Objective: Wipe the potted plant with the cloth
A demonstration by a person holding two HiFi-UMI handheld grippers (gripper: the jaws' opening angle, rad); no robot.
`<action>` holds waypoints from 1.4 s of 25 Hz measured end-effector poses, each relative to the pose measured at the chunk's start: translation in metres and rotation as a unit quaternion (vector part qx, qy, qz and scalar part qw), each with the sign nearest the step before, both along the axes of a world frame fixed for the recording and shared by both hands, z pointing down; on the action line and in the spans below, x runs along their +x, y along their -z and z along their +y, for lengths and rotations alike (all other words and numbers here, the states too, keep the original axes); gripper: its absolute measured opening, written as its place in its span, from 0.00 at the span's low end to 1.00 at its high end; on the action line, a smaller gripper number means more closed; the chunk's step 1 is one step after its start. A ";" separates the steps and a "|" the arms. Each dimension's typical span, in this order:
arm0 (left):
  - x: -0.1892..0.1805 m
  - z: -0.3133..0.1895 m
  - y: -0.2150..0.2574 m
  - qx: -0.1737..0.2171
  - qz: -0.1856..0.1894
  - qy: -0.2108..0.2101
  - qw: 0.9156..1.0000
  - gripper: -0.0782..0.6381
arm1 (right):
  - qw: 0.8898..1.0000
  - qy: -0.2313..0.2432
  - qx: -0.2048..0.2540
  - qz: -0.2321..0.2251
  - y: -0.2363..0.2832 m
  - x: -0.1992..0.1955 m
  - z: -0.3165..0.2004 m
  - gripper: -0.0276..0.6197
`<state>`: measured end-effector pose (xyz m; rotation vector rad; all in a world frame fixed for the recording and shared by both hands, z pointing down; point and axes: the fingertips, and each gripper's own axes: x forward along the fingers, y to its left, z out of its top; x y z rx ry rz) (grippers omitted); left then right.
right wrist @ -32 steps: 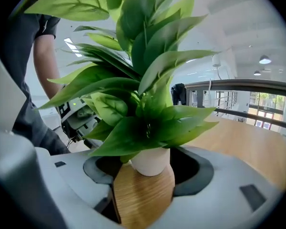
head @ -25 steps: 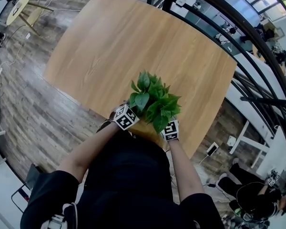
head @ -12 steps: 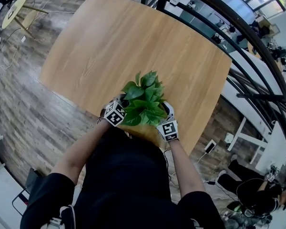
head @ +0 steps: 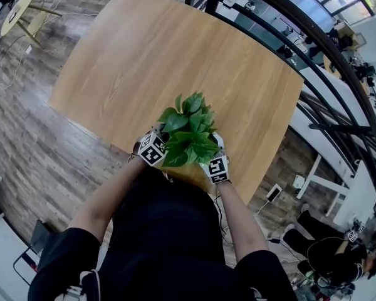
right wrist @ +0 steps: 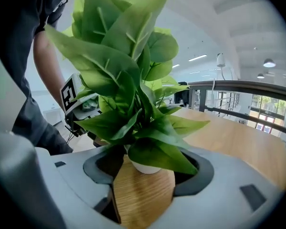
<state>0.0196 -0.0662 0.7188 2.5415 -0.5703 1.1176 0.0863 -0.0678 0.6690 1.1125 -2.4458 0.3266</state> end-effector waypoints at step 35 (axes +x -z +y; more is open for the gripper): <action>-0.005 0.018 -0.004 -0.002 -0.003 0.011 1.000 0.31 | 1.000 -0.018 -0.009 0.010 0.000 -0.018 0.006 0.48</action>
